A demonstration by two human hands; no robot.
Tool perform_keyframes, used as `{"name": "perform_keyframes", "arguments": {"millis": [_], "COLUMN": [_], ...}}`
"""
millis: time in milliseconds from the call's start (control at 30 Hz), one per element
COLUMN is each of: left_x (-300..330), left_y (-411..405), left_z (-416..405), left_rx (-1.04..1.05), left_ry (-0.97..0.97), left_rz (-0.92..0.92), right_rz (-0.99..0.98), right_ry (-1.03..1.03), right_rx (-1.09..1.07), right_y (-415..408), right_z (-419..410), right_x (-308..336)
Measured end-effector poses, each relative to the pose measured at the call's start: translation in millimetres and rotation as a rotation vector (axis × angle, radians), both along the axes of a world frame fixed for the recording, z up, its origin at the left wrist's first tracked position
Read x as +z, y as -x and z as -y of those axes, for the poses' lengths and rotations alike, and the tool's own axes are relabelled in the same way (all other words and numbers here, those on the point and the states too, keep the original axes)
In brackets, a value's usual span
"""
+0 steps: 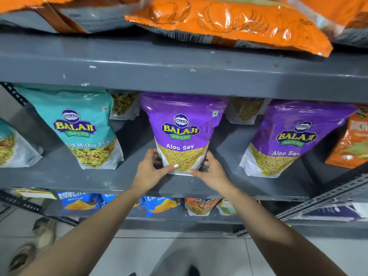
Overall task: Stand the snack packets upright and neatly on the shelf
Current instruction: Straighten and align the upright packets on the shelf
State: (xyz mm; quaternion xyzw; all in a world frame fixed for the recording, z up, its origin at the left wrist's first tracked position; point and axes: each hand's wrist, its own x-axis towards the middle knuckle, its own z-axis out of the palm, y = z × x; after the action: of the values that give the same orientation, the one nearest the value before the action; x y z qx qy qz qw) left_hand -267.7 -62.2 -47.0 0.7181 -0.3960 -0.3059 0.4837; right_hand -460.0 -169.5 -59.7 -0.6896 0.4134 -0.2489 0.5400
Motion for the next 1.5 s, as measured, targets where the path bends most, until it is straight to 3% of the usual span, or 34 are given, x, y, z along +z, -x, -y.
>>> {"name": "perform_keyframes", "arguments": {"millis": [100, 233, 333, 533, 733, 800, 967, 1500], "left_x": [-3.7, -20.9, -23.1, -11.1, 1.1, 2.7, 6.6, 23.7], "left_y": [-8.3, -39.0, -69.1, -147.5, -194.1, -198.5, -198.4, -212.1], "left_z": [-11.0, -52.5, -96.6, -153.1, -151.6, -148.0, -128.0, -97.8], "left_rx": [-0.034, 0.163, 0.288, 0.476, 0.434, 0.336, 0.089, 0.094], "left_ry": [-0.016, -0.006, -0.003, 0.116, 0.093, 0.066, 0.021, -0.101], "left_rz": [0.004, 0.05, 0.048, 0.014, 0.057, 0.026, -0.07, 0.042], "right_rz": [0.084, 0.101, 0.15, 0.153, 0.134, 0.058, 0.08, -0.145], "right_ry": [0.117, 0.345, 0.389, 0.501, 0.469, 0.478, 0.271, 0.139], "right_rx": [-0.236, -0.478, -0.578, -0.327, -0.809, -0.773, -0.36, -0.28], "right_y": [1.0, -0.2, -14.7, -86.9, -96.1, -71.4, -38.8, -28.5], "right_z": [-21.6, -56.3, -80.6, -130.0, -115.8, -97.8, -57.0, -28.1], "right_x": [1.7, 2.1, -0.1, 2.4, 2.1, -2.9, -2.6, 3.9]}}
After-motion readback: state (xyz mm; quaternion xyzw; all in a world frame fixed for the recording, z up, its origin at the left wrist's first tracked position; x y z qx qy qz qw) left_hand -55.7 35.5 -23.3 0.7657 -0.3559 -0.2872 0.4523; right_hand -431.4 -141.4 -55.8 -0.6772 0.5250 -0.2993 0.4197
